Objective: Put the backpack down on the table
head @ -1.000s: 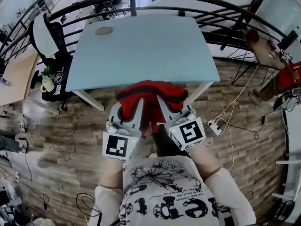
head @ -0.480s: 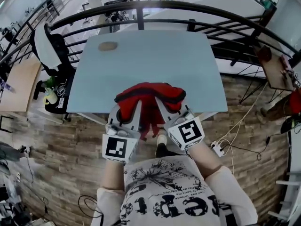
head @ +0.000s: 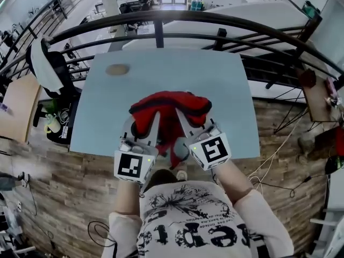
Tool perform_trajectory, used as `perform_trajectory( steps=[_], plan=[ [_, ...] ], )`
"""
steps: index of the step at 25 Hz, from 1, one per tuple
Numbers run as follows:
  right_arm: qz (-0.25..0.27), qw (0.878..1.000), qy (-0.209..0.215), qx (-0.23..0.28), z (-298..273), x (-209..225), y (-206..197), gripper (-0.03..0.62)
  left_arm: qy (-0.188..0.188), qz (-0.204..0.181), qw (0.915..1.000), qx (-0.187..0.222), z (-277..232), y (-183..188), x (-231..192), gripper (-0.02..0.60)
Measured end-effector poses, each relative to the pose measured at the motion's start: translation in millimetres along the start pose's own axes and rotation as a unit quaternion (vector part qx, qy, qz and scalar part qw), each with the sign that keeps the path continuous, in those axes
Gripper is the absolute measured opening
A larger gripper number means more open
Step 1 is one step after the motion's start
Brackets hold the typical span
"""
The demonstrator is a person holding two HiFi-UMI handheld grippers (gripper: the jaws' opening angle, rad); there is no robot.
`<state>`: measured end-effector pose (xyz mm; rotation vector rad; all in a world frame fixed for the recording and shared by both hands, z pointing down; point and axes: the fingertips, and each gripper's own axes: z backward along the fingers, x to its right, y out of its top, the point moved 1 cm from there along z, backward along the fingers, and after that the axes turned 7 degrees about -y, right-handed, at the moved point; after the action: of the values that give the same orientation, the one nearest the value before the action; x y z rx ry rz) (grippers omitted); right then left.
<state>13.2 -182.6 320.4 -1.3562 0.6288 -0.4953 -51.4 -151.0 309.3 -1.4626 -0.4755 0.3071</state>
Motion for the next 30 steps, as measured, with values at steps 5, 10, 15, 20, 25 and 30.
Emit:
perform_trajectory(
  steps=[5, 10, 15, 20, 25, 30],
  plan=[
    [-0.006, 1.000, -0.005, -0.015, -56.0, 25.0, -17.8, 0.029, -0.006, -0.002, 1.0000, 0.007, -45.4, -9.3, -45.8, 0.038],
    [-0.008, 0.999, -0.019, -0.024, -118.7, 49.0, -23.5, 0.029, -0.030, 0.012, 0.9994, -0.009, -88.6, -19.4, -97.2, 0.038],
    [0.002, 0.999, -0.035, -0.021, -172.0, 73.7, -26.2, 0.029, -0.040, 0.014, 0.9991, -0.009, -129.3, -24.6, -140.5, 0.038],
    [0.007, 0.999, -0.049, -0.020, -222.2, 102.3, -40.7, 0.029, -0.055, 0.012, 0.9984, -0.004, -174.7, -38.0, -179.8, 0.038],
    [0.020, 0.998, -0.055, -0.019, -270.6, 128.4, -61.9, 0.029, -0.063, 0.016, 0.9979, 0.003, -217.7, -58.7, -216.6, 0.038],
    [0.019, 0.997, -0.065, -0.027, -302.4, 155.3, -84.0, 0.029, -0.063, 0.028, 0.9973, 0.024, -258.3, -70.9, -240.9, 0.038]
  ],
)
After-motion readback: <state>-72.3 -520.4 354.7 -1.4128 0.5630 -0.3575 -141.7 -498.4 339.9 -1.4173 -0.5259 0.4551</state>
